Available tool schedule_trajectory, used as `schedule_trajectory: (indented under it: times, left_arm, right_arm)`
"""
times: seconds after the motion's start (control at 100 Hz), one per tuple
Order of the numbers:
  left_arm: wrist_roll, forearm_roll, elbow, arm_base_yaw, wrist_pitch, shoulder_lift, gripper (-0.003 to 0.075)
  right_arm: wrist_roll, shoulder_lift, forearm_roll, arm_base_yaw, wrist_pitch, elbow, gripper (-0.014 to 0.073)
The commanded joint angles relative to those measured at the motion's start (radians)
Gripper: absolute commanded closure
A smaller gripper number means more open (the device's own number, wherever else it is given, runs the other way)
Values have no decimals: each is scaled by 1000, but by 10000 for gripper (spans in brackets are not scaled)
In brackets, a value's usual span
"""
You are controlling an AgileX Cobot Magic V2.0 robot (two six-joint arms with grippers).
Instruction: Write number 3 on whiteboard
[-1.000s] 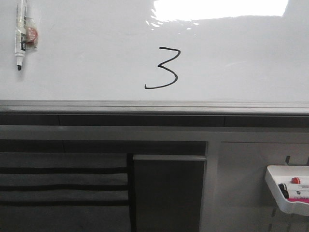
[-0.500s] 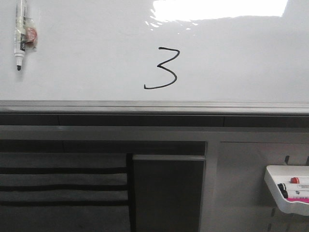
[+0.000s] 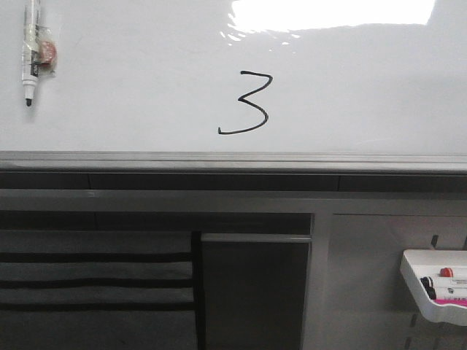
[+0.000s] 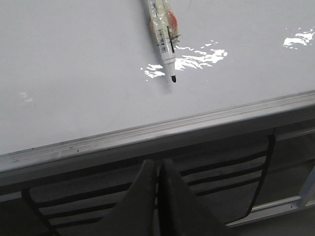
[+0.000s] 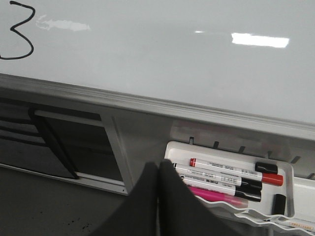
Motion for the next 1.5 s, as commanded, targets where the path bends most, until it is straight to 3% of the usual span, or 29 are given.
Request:
schedule_trajectory:
  times: [0.0, 0.32, 0.54, 0.59, 0.69, 0.74, 0.89, 1.03, 1.49]
  left_arm:
    - [-11, -16, -19, -8, -82, -1, 741]
    - [-11, 5, 143, 30, -104, -421, 741]
    - [-18, 4, 278, 59, -259, -572, 741]
    - [-80, 62, 300, 59, -281, -572, 741]
    - [-366, 323, 329, 59, -292, -572, 741]
    - [-437, 400, 345, 59, -323, -572, 741]
    - [-423, 372, 345, 59, -312, -572, 741]
    - [-330, 301, 345, 62, -319, -572, 741]
    - [-330, 301, 345, 62, -314, -572, 741]
  right_arm:
    - [-2, 0, -16, -7, -64, -24, 663]
    - [-2, 0, -16, -7, -64, -24, 663]
    - [-2, 0, -16, -7, -64, -24, 663]
    - [-2, 0, -16, -7, -64, -24, 663]
    - [-2, 0, -16, -7, -64, -24, 663]
    - [-2, 0, -16, -7, -64, -24, 663]
    - [-2, 0, -16, -7, -64, -24, 663]
    - [-2, 0, -16, -7, -64, -24, 663]
    - [-2, 0, -16, -7, -64, -24, 663]
